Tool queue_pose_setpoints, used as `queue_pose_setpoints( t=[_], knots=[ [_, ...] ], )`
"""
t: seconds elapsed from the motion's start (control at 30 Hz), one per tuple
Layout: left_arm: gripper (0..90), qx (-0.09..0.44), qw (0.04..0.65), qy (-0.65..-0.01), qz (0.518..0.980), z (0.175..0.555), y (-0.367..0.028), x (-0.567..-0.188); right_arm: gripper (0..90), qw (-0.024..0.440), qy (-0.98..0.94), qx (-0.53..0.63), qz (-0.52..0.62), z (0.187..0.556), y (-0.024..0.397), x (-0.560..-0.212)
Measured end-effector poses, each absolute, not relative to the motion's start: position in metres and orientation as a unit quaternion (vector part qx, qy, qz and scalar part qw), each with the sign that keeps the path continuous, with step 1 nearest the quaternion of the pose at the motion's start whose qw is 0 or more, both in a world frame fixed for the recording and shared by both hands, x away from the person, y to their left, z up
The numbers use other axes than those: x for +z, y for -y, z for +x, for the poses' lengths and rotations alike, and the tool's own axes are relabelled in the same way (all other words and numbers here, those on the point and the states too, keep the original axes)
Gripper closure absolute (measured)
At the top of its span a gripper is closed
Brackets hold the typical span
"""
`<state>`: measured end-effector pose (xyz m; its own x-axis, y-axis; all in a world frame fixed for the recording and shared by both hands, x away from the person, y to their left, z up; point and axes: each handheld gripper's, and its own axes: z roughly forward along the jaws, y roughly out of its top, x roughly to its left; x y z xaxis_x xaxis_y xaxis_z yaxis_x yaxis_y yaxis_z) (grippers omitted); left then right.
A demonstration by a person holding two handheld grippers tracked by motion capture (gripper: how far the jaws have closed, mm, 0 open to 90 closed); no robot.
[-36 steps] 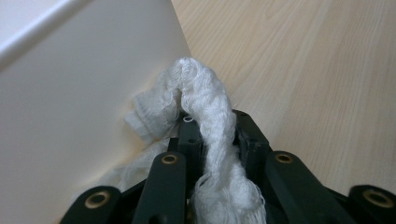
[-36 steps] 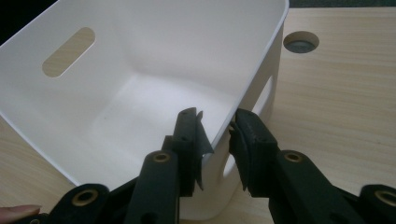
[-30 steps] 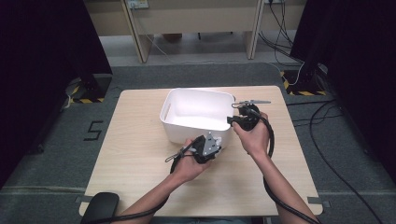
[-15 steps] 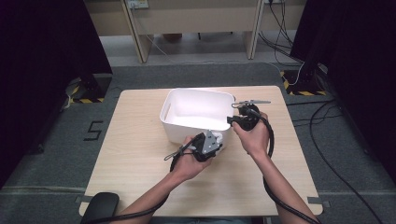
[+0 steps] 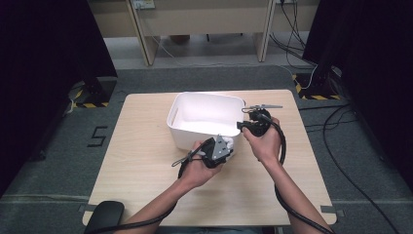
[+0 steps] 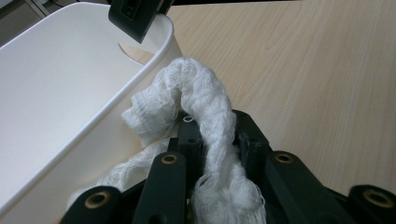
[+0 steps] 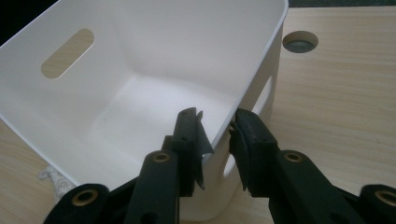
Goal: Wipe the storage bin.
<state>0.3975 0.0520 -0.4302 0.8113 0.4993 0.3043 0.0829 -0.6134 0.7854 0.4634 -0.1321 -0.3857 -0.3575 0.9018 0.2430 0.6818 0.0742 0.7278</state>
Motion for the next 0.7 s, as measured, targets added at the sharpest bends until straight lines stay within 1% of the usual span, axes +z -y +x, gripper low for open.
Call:
queue_pose_setpoints(
  t=[0.7],
  knots=[
    [75.5,0.255,0.399,-0.159,0.866,0.397,-0.041,-0.429,71.7,0.140,-0.720,0.397,0.551,0.463,0.130,-0.385]
  ],
)
